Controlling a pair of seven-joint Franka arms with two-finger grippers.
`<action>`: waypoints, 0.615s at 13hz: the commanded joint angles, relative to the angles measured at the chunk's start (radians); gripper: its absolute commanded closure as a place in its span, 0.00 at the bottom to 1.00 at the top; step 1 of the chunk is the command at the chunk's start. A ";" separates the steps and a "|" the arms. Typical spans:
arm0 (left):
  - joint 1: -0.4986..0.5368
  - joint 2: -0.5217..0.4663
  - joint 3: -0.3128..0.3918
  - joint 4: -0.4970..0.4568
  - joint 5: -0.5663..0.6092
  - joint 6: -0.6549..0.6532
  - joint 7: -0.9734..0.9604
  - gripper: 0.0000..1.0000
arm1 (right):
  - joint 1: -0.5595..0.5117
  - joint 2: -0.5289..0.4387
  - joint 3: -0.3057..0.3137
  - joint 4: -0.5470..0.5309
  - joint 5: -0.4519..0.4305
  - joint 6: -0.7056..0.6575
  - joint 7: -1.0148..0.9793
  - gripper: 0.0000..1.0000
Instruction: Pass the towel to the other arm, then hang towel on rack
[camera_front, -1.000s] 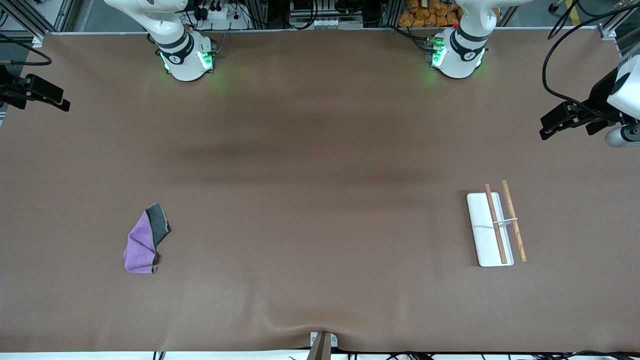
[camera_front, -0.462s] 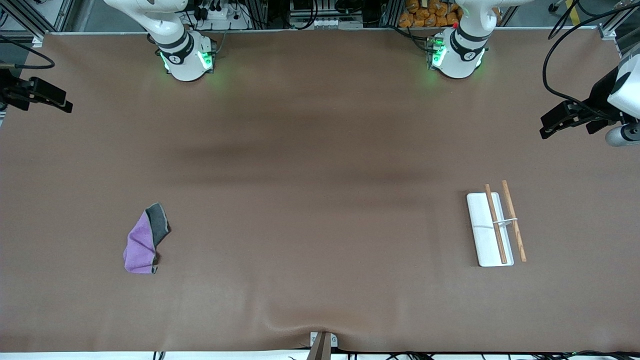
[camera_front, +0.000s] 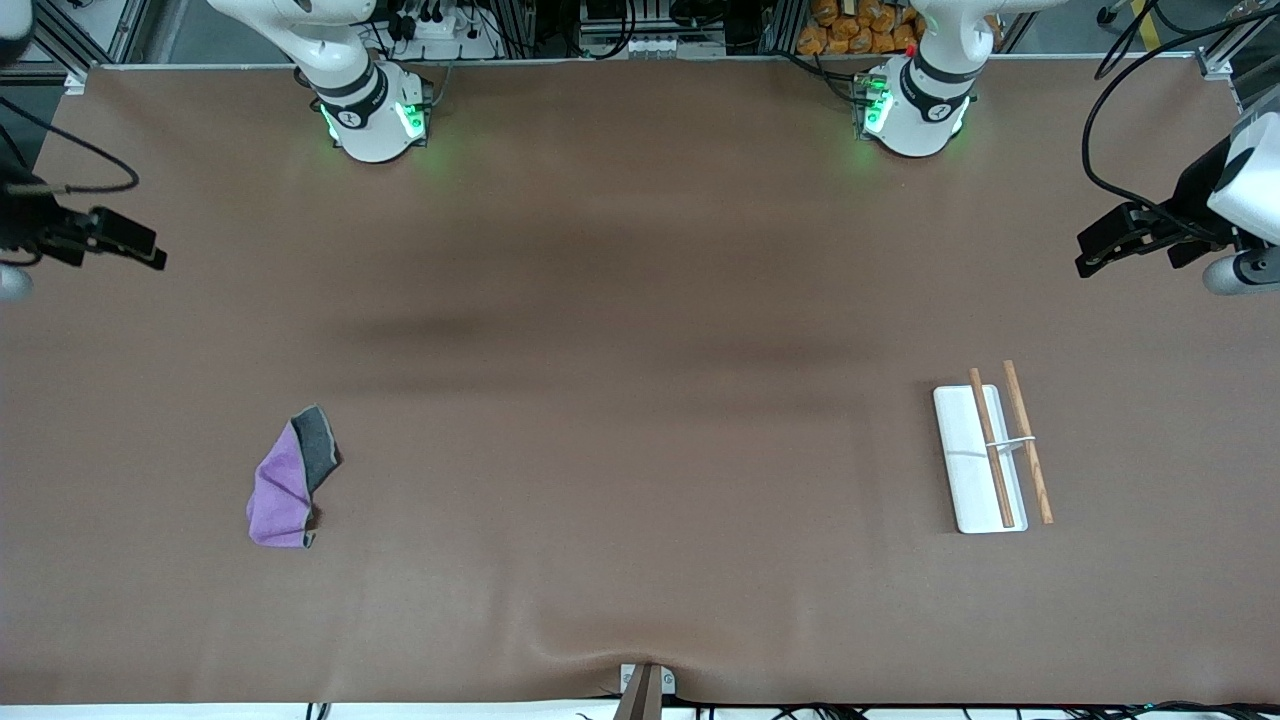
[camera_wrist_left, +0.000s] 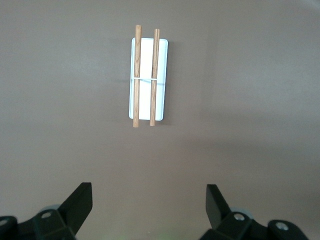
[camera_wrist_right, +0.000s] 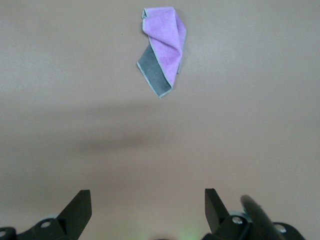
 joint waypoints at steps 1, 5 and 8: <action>-0.005 0.014 -0.007 0.007 0.002 -0.006 0.020 0.00 | -0.009 0.107 0.007 0.016 -0.014 0.059 -0.075 0.00; -0.008 0.026 -0.008 0.008 0.002 0.006 0.020 0.00 | 0.003 0.259 0.009 0.028 -0.011 0.266 -0.196 0.00; -0.011 0.037 -0.008 0.008 0.002 0.023 0.018 0.00 | 0.015 0.339 0.009 0.027 -0.015 0.361 -0.222 0.00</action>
